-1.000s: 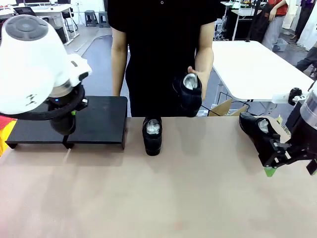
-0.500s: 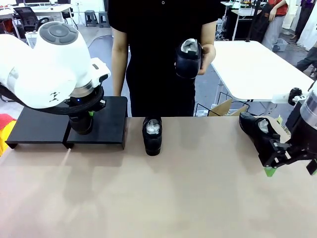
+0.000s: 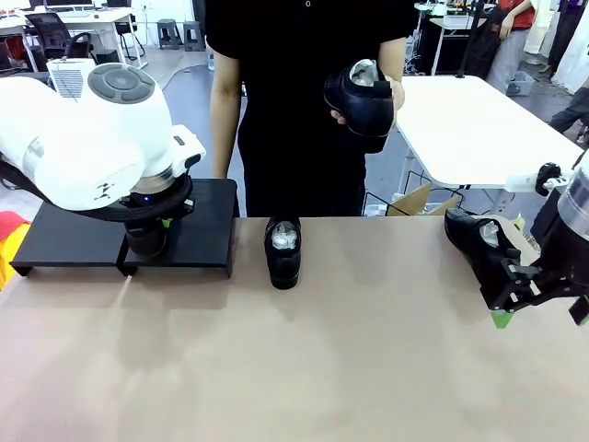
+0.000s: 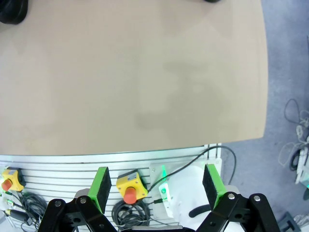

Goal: Organize the shoes by placing them on the stand.
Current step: Place the Shoe from the middle of the table onto the Shoes Stand.

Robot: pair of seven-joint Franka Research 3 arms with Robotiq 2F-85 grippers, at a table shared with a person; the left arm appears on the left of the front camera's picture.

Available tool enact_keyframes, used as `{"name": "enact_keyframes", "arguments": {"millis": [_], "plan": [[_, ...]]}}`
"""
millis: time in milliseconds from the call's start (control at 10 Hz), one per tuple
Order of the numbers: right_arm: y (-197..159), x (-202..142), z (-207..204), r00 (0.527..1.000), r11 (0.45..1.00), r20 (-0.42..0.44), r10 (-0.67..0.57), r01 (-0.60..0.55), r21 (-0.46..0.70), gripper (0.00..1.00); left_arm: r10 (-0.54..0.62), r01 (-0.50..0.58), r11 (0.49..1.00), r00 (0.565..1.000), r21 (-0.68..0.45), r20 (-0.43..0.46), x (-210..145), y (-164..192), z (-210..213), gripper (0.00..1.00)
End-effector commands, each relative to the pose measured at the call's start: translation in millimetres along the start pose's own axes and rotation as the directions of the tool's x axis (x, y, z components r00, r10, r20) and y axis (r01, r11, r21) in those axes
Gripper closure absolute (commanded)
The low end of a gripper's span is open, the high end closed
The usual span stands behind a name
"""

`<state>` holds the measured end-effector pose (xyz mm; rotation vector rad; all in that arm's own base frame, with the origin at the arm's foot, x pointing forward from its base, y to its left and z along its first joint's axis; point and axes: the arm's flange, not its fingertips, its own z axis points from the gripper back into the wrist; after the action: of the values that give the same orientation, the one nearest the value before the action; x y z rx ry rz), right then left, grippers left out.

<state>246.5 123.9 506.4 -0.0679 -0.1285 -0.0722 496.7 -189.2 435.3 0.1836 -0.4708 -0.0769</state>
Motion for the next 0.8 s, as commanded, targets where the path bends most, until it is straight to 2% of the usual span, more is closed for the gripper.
{"name": "enact_keyframes", "arguments": {"millis": [0, 400, 700], "plan": [[-0.6, 1.0, 0.4, 1.0, 1.0, -0.001, -0.007, 0.007, 0.011, 0.0, 0.003, -0.005, 0.999, 0.999, 0.033, 0.038, -0.3, -2.0, -5.4, 1.0], [-0.6, 1.0, 0.4, 1.0, 1.0, -0.001, -0.007, 0.007, 0.011, 0.0, 0.022, -0.026, 0.998, 0.998, 0.056, 0.065, 1.1, 0.9, -14.4, 1.0], [-0.6, 1.0, 0.4, 1.0, 1.0, -0.001, -0.007, 0.007, 0.011, 0.0, 0.013, -0.015, 0.999, 0.999, 0.045, 0.046, 0.3, -1.4, -21.3, 1.0]]}}
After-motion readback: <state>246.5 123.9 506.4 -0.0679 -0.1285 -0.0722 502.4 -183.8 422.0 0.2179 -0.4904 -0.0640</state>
